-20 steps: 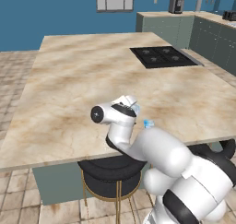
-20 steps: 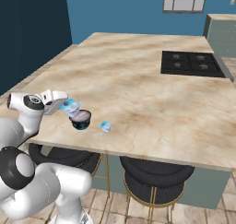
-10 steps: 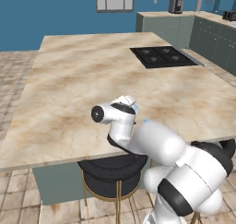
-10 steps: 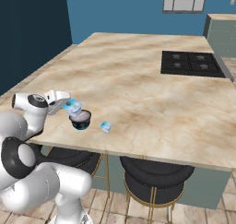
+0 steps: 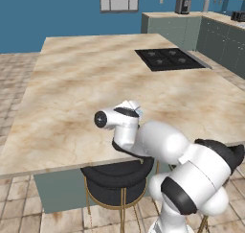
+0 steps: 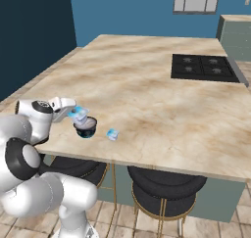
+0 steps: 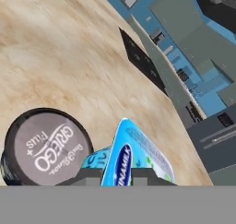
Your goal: Stack the yogurt containers by placing the smaller containers on top of the larger containers.
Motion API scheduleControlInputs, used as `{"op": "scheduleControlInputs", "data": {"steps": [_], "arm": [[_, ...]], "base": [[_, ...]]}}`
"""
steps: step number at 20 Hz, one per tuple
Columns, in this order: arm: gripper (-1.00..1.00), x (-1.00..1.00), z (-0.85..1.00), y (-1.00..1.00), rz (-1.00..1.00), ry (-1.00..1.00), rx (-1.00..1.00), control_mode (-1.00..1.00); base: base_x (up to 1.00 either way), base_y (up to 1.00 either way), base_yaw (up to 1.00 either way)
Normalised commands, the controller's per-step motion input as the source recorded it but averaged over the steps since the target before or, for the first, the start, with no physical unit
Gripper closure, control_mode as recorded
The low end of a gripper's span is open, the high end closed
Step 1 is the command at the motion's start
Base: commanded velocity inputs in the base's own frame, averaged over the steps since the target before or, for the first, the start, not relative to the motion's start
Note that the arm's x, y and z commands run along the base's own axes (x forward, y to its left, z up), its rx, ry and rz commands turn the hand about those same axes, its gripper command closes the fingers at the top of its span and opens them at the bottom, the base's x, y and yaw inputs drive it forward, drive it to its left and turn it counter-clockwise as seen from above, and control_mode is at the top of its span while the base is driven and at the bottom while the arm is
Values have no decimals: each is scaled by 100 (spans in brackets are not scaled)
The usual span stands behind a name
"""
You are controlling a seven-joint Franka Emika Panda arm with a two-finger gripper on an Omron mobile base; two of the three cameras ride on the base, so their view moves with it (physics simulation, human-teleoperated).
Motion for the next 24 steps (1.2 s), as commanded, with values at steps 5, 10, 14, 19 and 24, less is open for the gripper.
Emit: {"op": "scheduleControlInputs", "data": {"steps": [5,10,14,19,24], "arm": [[100,14,-15,4,0,0,0,-100],[100,14,-14,4,0,0,0,-100],[100,14,-14,5,0,0,0,-100],[100,14,-13,5,0,0,0,-100],[100,15,-13,4,0,1,0,-100]], "base": [[0,0,0],[0,0,0],[0,0,0],[0,0,0],[0,0,0]]}}
